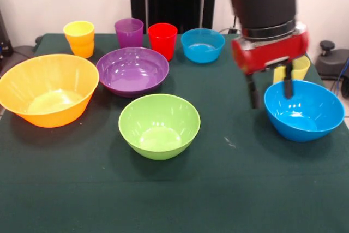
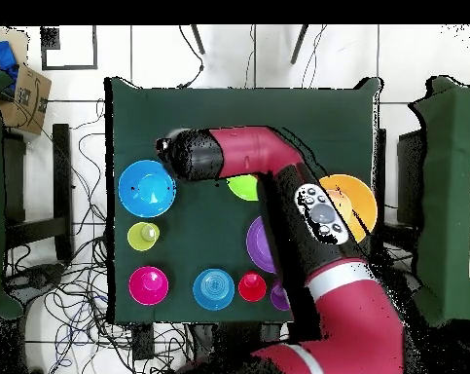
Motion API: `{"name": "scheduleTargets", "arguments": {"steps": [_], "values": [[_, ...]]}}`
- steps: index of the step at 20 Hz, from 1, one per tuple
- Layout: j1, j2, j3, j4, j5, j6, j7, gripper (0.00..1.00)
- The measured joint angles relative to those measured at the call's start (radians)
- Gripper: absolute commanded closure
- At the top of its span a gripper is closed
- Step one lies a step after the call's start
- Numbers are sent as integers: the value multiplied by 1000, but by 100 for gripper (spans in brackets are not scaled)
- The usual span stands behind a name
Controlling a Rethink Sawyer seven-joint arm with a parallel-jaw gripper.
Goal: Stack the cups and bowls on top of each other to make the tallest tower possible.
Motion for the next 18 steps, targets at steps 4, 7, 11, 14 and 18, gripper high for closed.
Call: {"name": "scheduleTargets", "arguments": {"steps": [4,7,11,14,18], "values": [[53,-1,-5,1,5,0,0,0],[75,-8,-9,12,5,0,0,0],[77,-38,-11,72,6,-6,0,0],[61,-62,-16,130,5,-24,0,0],[42,-87,-26,197,4,-55,0,0]]}}
